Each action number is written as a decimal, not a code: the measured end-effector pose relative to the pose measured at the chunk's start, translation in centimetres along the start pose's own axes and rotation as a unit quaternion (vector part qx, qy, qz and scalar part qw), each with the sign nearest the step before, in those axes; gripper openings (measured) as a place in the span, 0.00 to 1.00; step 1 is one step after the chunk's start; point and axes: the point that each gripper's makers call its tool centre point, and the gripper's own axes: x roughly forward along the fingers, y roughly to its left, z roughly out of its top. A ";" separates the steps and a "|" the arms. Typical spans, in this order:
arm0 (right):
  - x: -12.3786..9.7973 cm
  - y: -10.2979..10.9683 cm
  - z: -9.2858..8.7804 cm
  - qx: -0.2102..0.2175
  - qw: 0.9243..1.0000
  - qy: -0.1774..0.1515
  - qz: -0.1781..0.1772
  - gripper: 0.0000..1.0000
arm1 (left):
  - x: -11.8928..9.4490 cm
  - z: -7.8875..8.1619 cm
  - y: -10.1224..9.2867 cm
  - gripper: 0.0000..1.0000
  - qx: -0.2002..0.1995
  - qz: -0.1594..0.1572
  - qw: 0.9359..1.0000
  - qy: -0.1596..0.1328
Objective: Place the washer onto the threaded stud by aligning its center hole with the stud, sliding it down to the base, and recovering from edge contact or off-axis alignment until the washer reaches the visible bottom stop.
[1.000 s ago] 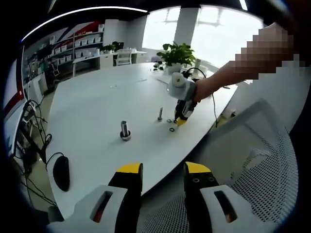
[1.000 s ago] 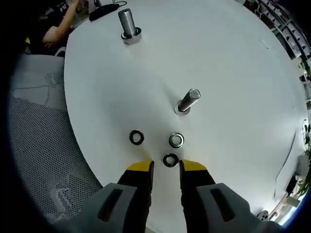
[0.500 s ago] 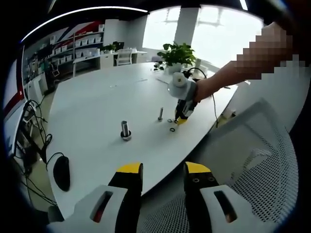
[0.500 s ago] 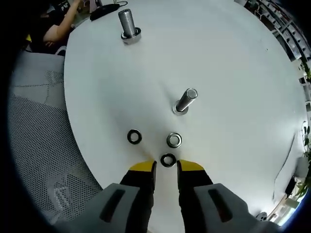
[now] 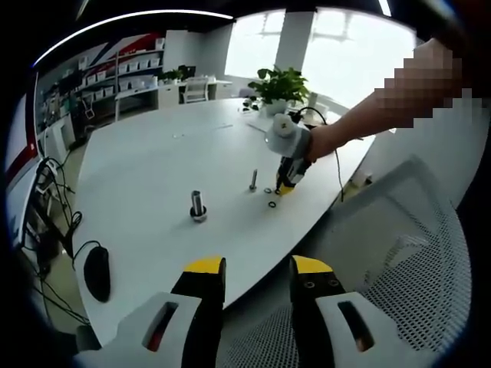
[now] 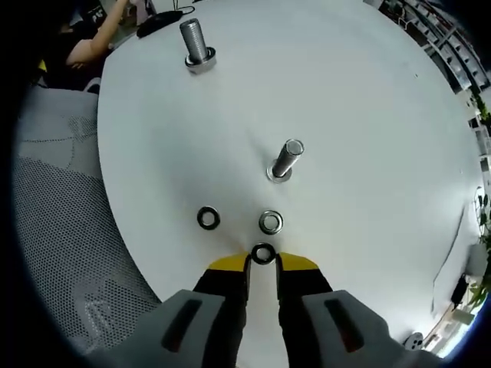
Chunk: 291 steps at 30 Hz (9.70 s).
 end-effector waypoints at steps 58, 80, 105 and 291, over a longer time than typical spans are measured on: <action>-0.1 0.5 0.8 -0.069 0.997 -0.021 0.019 0.18 | -0.1 0.2 0.4 0.31 -0.002 0.008 1.000 -0.004; 0.3 0.0 0.3 -0.071 0.997 0.003 0.006 0.14 | 0.0 0.0 0.4 0.30 0.000 0.008 1.000 -0.002; -2.0 -0.5 0.6 0.004 1.000 -0.027 -0.005 0.14 | -0.1 0.0 0.4 0.30 0.001 0.006 1.000 -0.006; -0.7 -0.8 1.9 0.000 0.999 -0.037 -0.005 0.24 | 0.0 -0.4 0.7 0.29 -0.003 0.015 1.000 0.007</action>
